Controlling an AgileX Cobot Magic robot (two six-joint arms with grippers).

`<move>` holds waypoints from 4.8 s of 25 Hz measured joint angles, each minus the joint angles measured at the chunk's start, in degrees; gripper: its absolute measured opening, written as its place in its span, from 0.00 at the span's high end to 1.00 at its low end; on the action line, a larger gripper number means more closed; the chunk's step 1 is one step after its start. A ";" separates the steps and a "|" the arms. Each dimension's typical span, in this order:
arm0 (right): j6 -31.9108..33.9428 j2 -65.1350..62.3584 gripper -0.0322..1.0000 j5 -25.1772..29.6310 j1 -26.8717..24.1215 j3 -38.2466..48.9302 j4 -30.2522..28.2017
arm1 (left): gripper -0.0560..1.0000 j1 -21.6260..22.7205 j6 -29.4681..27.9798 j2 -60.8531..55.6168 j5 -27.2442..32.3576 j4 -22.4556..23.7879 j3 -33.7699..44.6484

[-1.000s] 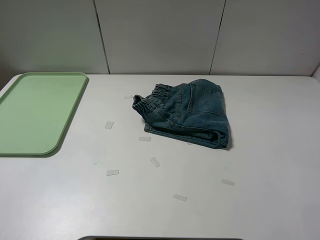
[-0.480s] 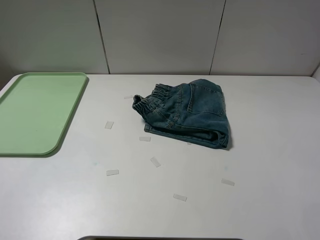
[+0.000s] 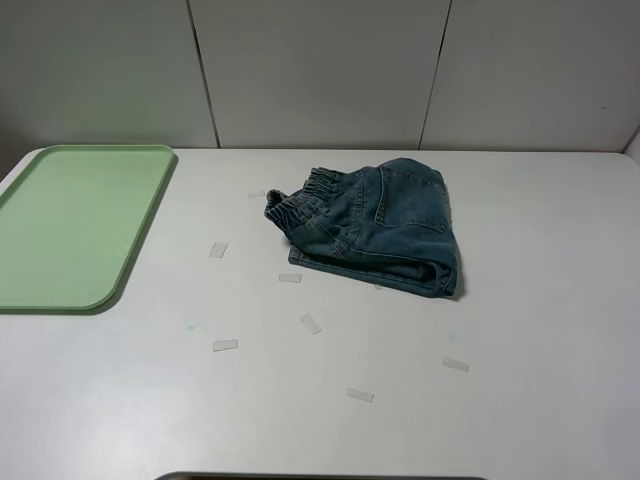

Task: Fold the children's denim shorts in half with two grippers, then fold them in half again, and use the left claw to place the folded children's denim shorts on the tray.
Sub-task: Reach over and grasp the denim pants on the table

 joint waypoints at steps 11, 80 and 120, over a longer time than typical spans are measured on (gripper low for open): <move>0.00 0.00 0.30 0.00 0.00 0.00 0.00 | 0.02 0.00 0.00 0.00 -0.53 -3.02 -0.12; 0.05 0.00 0.30 0.00 0.00 0.00 0.00 | 0.02 -5.21 36.18 117.58 -52.84 -69.55 -35.29; 0.05 0.00 0.30 -0.02 0.00 0.00 -0.23 | 0.29 -11.37 34.84 128.15 -55.02 -73.45 -44.72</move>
